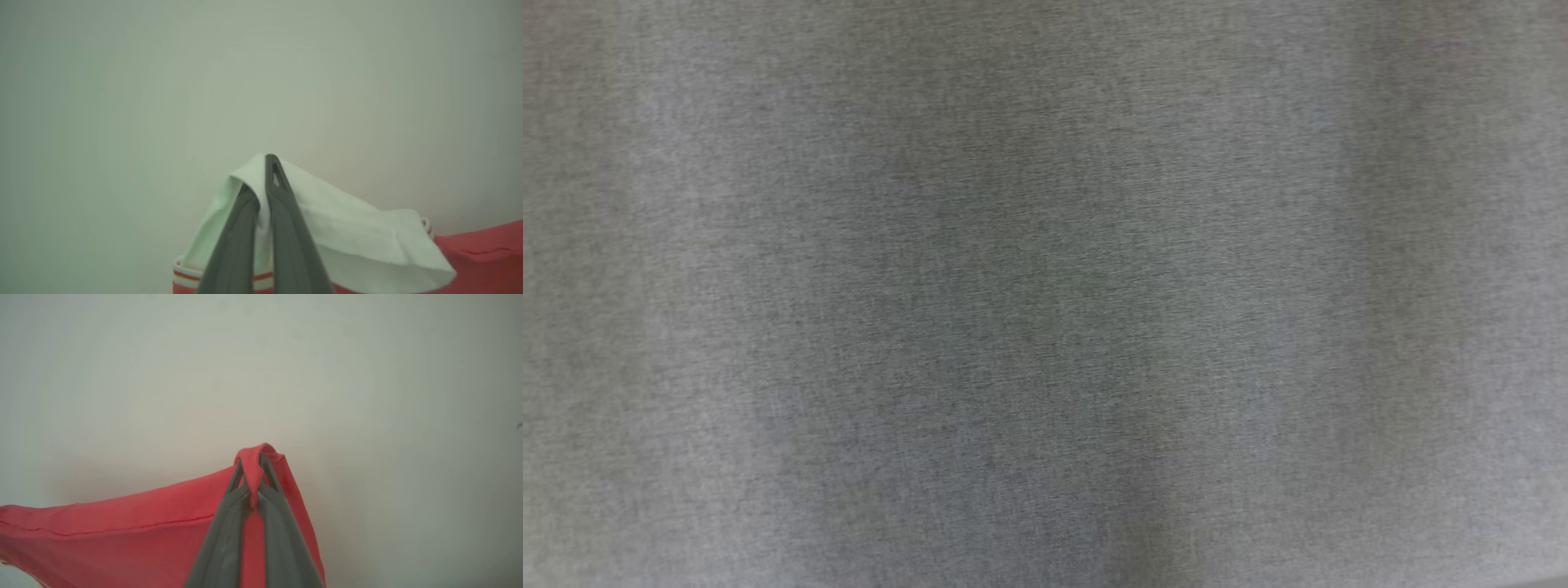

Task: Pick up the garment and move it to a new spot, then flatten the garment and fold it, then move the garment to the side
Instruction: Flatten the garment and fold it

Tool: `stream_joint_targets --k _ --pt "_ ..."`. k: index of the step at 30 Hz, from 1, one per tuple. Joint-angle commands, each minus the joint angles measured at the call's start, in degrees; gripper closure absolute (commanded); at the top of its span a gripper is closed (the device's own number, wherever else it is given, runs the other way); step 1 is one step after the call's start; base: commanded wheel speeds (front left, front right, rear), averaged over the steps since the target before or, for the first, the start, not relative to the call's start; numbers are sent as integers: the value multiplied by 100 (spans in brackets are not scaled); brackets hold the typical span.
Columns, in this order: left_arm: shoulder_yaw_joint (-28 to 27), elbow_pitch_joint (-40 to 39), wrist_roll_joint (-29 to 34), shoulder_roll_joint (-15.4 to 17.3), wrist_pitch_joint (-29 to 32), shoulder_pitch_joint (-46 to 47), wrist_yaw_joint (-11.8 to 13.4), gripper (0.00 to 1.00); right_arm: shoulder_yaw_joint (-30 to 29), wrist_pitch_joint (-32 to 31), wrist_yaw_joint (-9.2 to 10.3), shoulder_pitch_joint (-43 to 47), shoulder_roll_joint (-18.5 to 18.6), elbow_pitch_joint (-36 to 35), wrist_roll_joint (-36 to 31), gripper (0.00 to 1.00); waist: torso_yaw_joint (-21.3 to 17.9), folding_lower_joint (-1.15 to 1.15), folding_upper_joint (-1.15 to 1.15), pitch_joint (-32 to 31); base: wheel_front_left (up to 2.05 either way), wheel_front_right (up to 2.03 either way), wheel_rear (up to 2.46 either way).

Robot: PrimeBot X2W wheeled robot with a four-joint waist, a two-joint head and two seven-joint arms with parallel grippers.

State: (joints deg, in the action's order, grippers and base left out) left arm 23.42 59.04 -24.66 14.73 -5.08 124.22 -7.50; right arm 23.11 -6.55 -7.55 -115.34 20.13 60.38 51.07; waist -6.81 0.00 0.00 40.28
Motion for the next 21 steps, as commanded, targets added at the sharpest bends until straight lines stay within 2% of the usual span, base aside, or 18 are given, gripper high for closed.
stream_joint_targets --k 1,6,13,18,19,21 --pt "119 -4 -105 -18 -110 -276 8 100 100 7 18 304 -4 -125 95 100 75 0 0 36 0 0 0" --pt "330 -375 -596 144 -545 -1185 8 100 352 229 18 1258 127 -822 408 100 15 0 0 -222 0 0 0" --pt "404 -1414 -1263 531 -798 -3246 7 100 509 496 18 3227 689 -1928 974 100 14 0 0 -745 0 0 0" --pt "208 -2677 -1472 890 -892 -5027 432 100 354 846 18 4752 996 -2704 1347 100 -32 0 0 -1144 0 0 0" --pt "208 -2677 -1472 890 -892 -5027 432 100 354 846 18 4752 996 -2704 1347 100 -32 0 0 -1144 0 0 0" --pt "44 -3267 -1638 1079 -902 -5812 716 100 359 923 18 5384 1003 -2946 1426 100 -87 0 0 -1293 0 0 0"
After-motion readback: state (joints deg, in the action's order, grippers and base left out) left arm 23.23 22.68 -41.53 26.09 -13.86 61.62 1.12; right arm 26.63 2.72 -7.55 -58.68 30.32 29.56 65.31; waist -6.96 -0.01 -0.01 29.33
